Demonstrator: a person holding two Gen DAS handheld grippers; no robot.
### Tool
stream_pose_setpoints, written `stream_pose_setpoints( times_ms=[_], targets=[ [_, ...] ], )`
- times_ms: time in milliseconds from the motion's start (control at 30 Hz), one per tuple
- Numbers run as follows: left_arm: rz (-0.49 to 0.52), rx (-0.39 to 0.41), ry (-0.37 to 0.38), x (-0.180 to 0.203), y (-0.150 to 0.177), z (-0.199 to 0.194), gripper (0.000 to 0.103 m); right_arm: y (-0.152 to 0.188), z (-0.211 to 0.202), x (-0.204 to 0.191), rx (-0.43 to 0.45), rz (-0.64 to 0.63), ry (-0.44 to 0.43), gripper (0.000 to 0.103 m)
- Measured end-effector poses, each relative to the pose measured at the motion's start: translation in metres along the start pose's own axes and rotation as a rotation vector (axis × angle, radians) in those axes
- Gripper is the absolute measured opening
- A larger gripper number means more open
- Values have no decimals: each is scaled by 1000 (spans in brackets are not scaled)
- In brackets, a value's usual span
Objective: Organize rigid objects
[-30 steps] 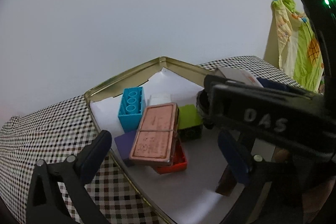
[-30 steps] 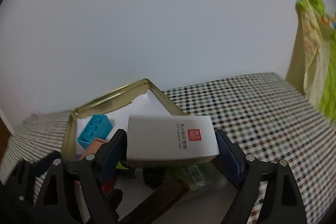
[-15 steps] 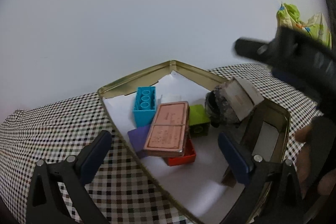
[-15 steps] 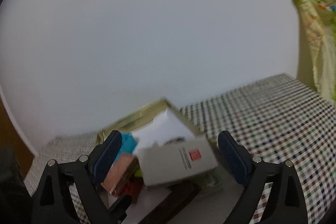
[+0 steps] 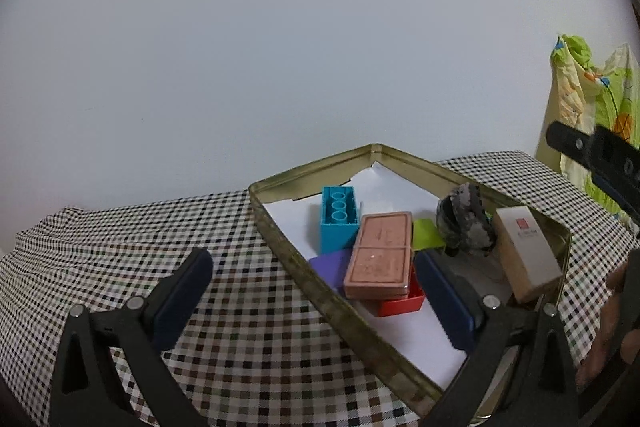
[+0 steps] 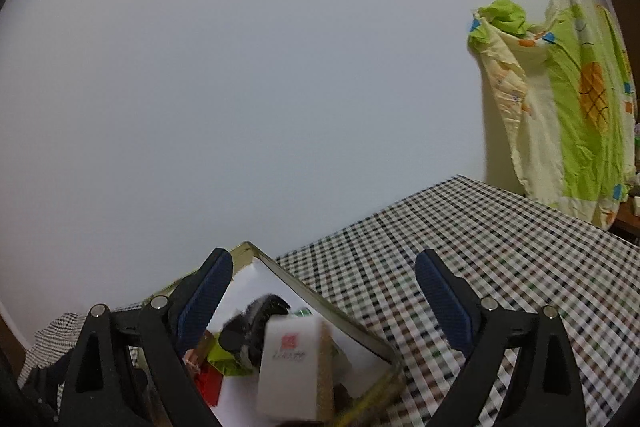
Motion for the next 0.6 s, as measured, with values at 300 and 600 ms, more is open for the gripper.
stream_pose_setpoints(
  times_ms=[300,600],
  targets=[
    [1,19,-9,-2,1,-9,102,14,-36,-26,57,-119,118,94],
    [4,29,-6,-6,5,-16,102,17,-53,-58,101,-168,115,94]
  ],
)
Point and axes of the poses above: each gripper's, at about its wrist camera, not at the fingertips, and z roughly the way its jaws point, x to its right, y to its underside, the point moved 1 cm from there along z, roughly the way its jaws point, and after that the axes turned 13 degrees about -z, right-handed, at the moved point
